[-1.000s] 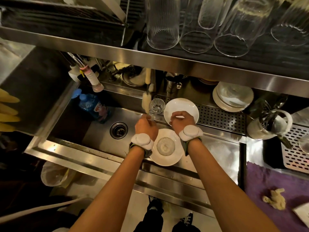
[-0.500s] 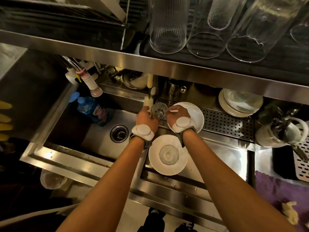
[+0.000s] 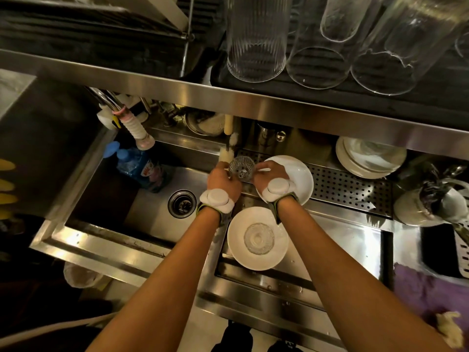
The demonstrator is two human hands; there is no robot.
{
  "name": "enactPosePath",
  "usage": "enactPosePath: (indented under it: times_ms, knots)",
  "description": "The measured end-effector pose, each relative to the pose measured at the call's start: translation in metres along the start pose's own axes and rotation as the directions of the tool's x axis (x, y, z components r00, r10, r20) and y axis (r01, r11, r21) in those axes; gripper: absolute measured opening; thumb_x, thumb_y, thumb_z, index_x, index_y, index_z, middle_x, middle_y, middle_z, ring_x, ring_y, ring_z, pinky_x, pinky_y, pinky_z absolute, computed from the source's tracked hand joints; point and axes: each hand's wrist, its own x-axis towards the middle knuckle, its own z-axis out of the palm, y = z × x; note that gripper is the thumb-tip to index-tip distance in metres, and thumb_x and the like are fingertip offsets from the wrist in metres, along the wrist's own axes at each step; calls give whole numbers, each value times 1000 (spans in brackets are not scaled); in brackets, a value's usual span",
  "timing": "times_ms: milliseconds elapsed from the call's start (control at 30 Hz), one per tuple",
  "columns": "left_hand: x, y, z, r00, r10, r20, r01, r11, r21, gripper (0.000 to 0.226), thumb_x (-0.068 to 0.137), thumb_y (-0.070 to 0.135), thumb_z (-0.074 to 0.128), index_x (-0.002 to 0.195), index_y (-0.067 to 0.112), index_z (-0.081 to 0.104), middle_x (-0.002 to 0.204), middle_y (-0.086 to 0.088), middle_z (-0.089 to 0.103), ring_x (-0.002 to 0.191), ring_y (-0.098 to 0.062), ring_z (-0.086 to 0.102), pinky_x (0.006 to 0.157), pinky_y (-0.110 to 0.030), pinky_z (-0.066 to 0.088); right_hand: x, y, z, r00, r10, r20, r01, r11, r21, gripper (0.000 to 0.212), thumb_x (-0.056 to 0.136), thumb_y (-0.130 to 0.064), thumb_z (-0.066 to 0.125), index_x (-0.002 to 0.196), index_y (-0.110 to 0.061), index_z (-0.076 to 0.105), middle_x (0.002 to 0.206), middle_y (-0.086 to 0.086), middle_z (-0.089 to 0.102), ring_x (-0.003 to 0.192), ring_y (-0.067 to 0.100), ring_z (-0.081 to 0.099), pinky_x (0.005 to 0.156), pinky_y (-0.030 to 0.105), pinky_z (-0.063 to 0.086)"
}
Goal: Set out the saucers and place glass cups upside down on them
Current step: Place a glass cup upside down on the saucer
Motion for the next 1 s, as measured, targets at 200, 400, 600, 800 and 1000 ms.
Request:
enactPosePath:
  times_ms: [200,400,600,800,1000]
  knots:
    - [-7,6,-2,1000,21,-23,-21,1000,-14,26,89,8,56,115,6,61,100,-18,74,97,-36,69,77,-31,52,0,1,-1,1000,16,-13,-14,989,144,21,89,-10,64,107,-7,73,115,19,73,112,36,66,103,47,52]
    - [-15,18,-1,998,47,-34,-48,998,-39,29,88,8,59,117,8,59,103,-14,74,98,-32,69,75,-29,52,-2,8,-13,996,55,-68,-41,981,188,24,85,-16,67,108,-18,74,112,7,75,105,26,69,99,40,55]
    - [-22,31,10,994,101,49,-96,991,-92,39,83,5,65,121,11,58,114,-11,71,101,-25,66,81,-29,53,-1,30,-34,992,46,-116,-14,965,260,26,86,-5,70,111,-2,72,112,11,73,105,23,69,90,8,52]
    - [-32,38,33,981,169,95,-167,985,-38,35,86,4,59,120,12,60,117,-9,69,108,-27,65,85,-27,51,-2,59,-51,992,74,-103,-53,980,193,21,85,-13,72,106,-10,73,116,8,74,109,22,70,103,31,53]
    - [-39,42,50,975,171,141,-168,985,-32,39,85,-3,56,123,9,58,114,-12,69,104,-28,66,82,-27,51,-4,76,-57,977,152,-147,-115,965,235,18,81,-14,75,94,-25,67,118,9,73,108,23,70,92,26,54]
